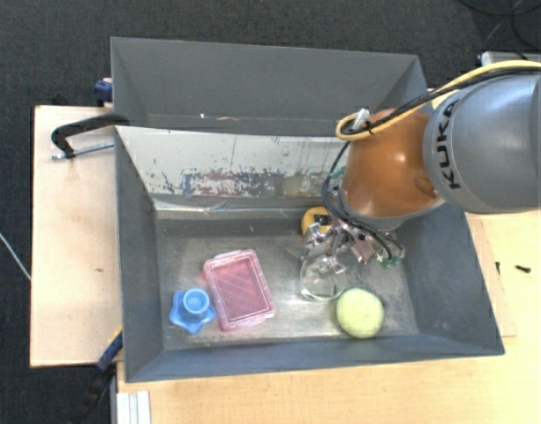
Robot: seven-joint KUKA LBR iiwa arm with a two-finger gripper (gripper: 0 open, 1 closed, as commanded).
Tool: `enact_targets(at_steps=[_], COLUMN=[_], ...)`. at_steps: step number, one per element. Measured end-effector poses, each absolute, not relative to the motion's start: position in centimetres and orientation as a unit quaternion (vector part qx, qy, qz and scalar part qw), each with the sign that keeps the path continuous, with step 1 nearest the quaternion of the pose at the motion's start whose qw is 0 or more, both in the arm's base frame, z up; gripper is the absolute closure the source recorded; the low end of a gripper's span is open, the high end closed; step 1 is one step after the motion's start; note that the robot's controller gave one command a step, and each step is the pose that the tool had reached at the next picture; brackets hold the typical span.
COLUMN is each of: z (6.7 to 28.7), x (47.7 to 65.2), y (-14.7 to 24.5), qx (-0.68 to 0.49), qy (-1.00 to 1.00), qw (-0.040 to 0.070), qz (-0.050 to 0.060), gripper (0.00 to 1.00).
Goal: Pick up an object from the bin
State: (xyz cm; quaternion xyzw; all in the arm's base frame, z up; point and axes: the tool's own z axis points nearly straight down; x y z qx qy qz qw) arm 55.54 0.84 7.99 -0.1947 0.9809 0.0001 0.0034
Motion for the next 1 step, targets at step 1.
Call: enact_targets(at_steps=[1], z=[7.99], x=[55.54], y=[0.85], qx=[-0.195], qy=[0.981], qw=[0.003], qz=[0.000], gripper=[1.00])
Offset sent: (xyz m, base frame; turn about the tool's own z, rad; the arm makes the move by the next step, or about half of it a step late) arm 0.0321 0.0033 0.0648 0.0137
